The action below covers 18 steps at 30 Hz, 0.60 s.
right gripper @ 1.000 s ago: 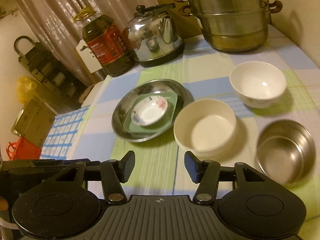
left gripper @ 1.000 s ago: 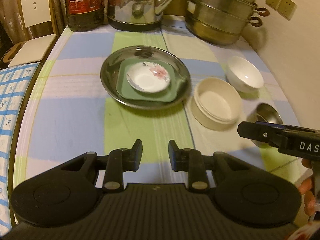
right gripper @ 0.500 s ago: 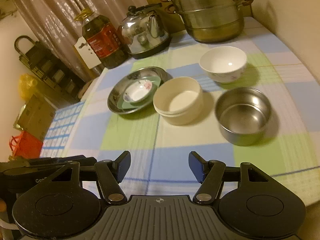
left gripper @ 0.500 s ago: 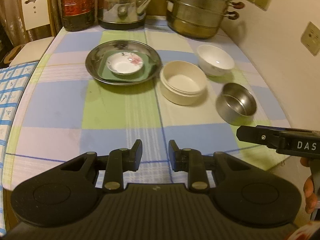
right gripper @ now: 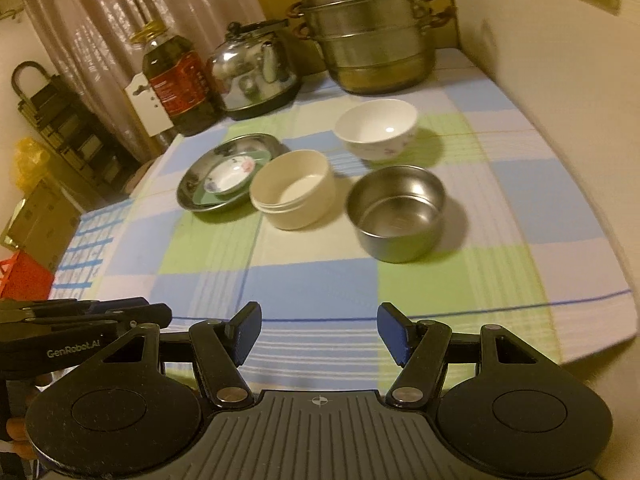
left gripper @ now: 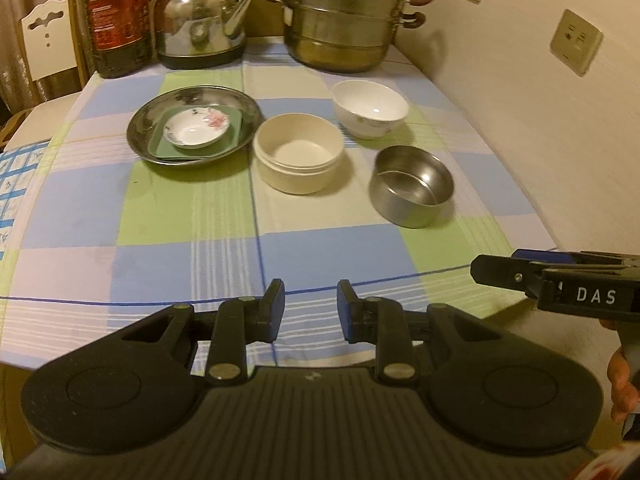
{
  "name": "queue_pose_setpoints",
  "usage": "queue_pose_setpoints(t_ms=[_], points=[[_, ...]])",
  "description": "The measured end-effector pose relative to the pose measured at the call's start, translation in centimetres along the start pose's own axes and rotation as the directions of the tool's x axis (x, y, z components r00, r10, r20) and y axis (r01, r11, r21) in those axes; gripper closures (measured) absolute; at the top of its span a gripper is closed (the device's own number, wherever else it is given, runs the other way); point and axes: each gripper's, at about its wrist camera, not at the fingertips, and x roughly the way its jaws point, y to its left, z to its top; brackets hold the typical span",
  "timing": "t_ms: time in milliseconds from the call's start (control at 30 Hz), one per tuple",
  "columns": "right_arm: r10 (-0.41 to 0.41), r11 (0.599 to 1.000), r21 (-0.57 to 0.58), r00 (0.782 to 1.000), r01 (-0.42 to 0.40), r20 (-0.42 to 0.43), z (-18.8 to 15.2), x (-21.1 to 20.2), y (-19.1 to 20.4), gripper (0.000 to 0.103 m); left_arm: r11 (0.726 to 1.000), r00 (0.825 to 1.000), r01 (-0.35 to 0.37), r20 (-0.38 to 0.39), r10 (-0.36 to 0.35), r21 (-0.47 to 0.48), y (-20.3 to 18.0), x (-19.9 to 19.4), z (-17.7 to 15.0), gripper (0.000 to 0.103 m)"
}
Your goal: Organize plates and bowls
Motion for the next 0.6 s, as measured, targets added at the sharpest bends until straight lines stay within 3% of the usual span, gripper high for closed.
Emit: queue_pose_setpoints(t_ms=[600], points=[[-0.050, 0.998, 0.034, 0.999, 0.050, 0.003, -1.5, -3.1, -3.4, 0.039, 0.999, 1.000, 0.010, 0.008, -0.010, 0.043, -4.2, -0.8, -0.7, 0.078]])
